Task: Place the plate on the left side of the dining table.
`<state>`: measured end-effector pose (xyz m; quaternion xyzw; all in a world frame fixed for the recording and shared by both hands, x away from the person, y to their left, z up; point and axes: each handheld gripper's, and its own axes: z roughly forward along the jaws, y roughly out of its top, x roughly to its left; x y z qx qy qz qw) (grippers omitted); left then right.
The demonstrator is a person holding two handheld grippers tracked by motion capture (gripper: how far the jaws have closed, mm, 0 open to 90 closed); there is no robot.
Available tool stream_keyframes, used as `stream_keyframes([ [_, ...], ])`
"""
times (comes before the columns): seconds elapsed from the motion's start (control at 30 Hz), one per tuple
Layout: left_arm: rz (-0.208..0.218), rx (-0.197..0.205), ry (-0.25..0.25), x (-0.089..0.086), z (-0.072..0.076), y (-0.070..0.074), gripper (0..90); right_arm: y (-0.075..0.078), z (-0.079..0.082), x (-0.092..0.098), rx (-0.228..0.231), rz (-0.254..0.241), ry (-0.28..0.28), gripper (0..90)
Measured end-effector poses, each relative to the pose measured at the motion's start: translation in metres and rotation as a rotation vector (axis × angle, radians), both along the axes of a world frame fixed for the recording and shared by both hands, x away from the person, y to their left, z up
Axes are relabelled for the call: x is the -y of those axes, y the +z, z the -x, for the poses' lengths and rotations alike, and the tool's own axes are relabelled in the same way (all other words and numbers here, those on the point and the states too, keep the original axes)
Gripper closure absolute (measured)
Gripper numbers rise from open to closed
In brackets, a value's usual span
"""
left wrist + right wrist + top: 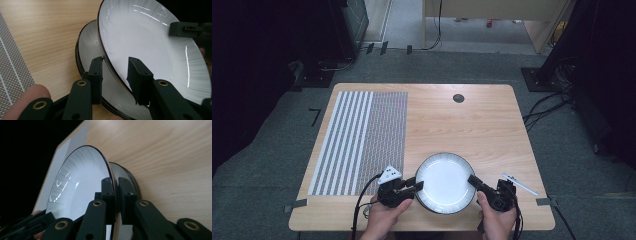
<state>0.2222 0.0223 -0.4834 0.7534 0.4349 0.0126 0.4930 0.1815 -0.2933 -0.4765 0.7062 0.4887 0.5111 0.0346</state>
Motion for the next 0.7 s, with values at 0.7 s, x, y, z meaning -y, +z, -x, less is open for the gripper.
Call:
stream_keyframes([
  [0.7,0.027,0.036,0.107,-0.063,-0.014,0.05,75.9,0.045,-0.024,-0.059,0.129,0.011,0.107,83.6],
])
